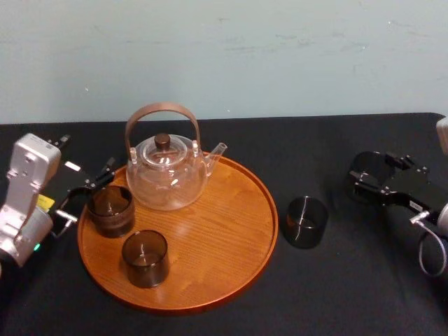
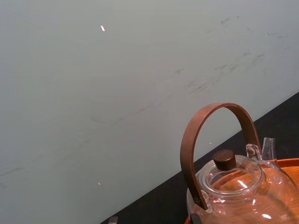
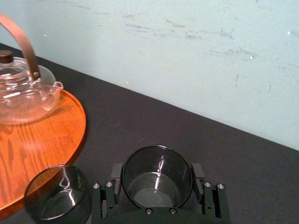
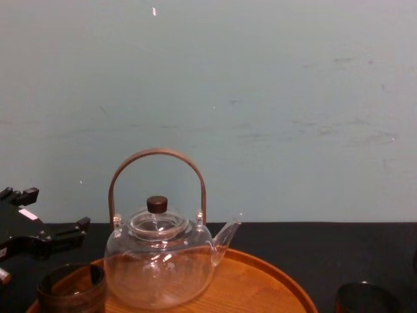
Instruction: Pick up the glass from the table and place it on the tray.
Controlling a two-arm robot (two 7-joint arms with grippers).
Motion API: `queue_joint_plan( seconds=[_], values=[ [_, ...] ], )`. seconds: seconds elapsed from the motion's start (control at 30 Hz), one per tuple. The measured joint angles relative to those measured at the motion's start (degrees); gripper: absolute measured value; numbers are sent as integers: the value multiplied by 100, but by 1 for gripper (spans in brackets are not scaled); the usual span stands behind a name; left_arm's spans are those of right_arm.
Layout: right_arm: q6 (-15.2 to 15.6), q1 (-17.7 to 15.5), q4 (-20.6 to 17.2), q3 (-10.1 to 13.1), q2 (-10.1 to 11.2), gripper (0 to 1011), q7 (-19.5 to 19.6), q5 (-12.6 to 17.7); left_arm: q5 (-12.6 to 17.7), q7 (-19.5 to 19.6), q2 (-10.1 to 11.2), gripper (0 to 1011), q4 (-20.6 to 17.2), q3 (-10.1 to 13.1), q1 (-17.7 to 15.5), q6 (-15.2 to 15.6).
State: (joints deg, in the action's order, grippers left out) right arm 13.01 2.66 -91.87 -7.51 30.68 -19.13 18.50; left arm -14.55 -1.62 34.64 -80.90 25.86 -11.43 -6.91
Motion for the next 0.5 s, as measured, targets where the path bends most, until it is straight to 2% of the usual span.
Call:
queue_joint_plan(
  seconds=[0.23, 0.5],
  values=[
    [-163, -389, -362, 147, 278, 903, -183, 49, 0, 0, 0, 1001, 0, 0, 0, 0],
    [-258, -824, -669, 291, 500, 903, -272, 104, 0, 0, 0, 1001, 0, 0, 0, 0]
  ],
)
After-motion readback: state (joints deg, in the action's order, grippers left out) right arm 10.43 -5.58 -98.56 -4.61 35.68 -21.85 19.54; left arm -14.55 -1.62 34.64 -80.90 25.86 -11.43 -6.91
